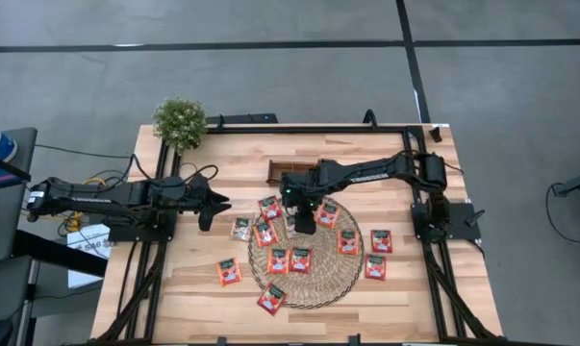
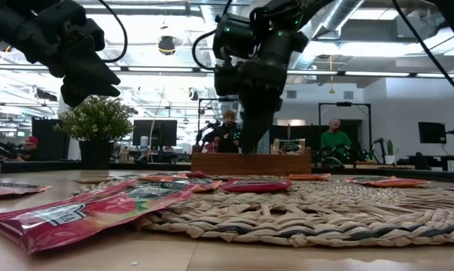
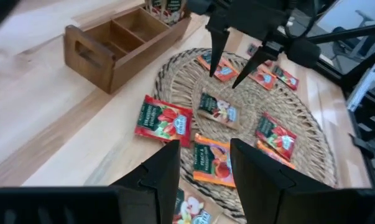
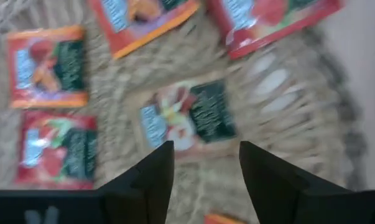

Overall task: Pick & Place Tea
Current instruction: Put the brown tea bag into the right section of the wooden organizer

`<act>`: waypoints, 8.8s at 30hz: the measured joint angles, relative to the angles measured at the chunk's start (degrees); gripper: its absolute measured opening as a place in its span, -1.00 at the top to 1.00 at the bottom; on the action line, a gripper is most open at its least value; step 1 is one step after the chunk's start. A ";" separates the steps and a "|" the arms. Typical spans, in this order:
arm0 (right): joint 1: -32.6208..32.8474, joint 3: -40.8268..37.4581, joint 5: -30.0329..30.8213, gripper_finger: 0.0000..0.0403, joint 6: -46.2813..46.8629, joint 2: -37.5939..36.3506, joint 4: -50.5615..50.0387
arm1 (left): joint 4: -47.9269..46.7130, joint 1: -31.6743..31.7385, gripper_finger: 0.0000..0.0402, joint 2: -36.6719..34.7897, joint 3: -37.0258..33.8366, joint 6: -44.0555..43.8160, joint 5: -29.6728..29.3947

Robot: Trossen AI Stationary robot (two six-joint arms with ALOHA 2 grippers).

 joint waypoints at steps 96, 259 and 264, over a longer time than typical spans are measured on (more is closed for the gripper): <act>-5.14 -7.42 27.15 1.00 4.10 -21.32 -10.72 | -2.00 0.00 0.34 -0.05 0.00 2.75 -1.35; 15.87 -64.54 36.00 0.86 39.04 -82.90 24.16 | -15.81 0.53 0.34 53.07 24.22 34.54 7.04; 15.87 -64.54 36.00 0.86 39.04 -82.90 24.16 | -15.75 1.09 0.34 54.37 24.24 36.31 6.90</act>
